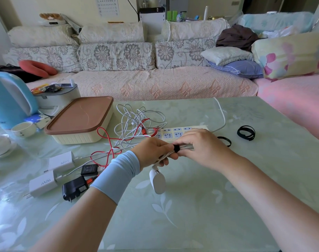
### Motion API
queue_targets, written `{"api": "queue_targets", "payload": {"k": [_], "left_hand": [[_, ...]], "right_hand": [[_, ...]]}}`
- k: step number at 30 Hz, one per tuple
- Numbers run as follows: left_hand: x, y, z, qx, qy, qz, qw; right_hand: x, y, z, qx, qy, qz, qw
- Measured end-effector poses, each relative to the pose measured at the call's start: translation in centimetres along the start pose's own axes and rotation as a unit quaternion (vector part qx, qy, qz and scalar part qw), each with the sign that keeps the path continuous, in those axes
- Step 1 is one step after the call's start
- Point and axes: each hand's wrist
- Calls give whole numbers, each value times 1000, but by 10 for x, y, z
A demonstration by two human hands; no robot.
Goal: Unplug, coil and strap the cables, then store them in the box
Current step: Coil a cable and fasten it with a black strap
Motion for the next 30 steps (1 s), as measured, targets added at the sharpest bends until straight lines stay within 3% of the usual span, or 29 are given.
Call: {"api": "queue_targets", "payload": {"k": [6,11,14,16,18,21,24,27,30], "left_hand": [[4,-3,-7,-60,-22,-25,998],[12,-2,5,0,-22,38,999],[20,1,11,51,-37,39,997],[27,7,11,108,-37,6,993],[33,14,10,194,-34,-33,980],[45,25,7,324,-32,-58,944],[60,35,6,393,-37,-66,916],[78,51,7,409,-41,-77,908],[95,75,14,336,-38,-179,924]], "right_hand": [[5,5,1,-12,-54,1,998],[1,7,8,30,-60,27,997],[-2,3,17,69,-50,-28,996],[-6,1,27,71,-101,-70,990],[-11,0,43,-54,-209,-81,973],[-19,-10,57,-270,-291,45,917],[-20,-32,72,-260,-249,178,916],[-26,-45,96,-234,-227,155,933],[-39,-54,118,-286,-227,147,919]]}}
Point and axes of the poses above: each hand's wrist, its own x-axis away from the middle knuckle, its own y-axis out of the back of the hand, z = x × y, and after that the axes turned 2 degrees about x, right-handed
